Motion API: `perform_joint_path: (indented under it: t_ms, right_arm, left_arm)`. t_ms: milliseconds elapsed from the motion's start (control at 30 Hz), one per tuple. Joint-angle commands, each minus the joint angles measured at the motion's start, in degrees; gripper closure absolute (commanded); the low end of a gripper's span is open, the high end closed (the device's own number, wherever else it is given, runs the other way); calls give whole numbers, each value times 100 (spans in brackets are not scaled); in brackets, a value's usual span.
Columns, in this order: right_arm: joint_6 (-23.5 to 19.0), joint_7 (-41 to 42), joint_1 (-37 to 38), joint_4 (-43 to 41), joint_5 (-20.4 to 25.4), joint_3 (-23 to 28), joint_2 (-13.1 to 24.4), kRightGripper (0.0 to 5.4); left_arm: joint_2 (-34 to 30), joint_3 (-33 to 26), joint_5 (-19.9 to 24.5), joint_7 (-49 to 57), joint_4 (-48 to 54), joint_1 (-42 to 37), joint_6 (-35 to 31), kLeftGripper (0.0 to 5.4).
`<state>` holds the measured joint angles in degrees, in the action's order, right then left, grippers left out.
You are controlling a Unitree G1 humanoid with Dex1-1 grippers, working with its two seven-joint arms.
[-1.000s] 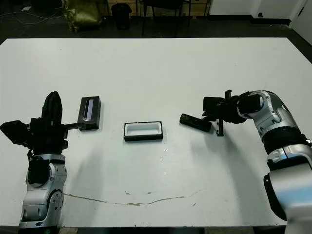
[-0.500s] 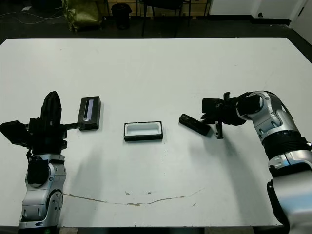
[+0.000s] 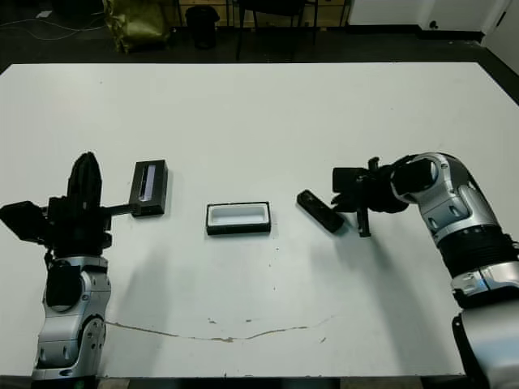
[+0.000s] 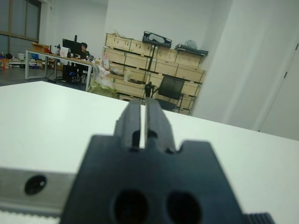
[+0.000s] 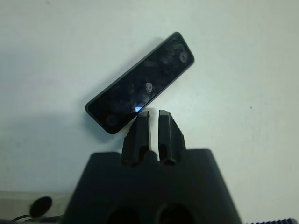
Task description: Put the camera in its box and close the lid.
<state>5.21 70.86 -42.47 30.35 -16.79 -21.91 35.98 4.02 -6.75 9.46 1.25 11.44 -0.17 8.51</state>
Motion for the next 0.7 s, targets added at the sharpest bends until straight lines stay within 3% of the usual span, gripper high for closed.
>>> perform_joint_path:
  t_ms: [33,400,700]
  right_arm:
    - [26,158,176,-201,58,-61,130,540]
    - [-72,-50,309,-530,-99,-55,213,540]
    - [-231,-2549,74,669,-1117,154,320,540]
  left_arm:
    - [-31,-31,-5,12,-92,67,-54,538]
    - [9,-18,-13,23,-56,106,-69,538]
    - [-15,-54,27,-44,-93,151,-14,538]
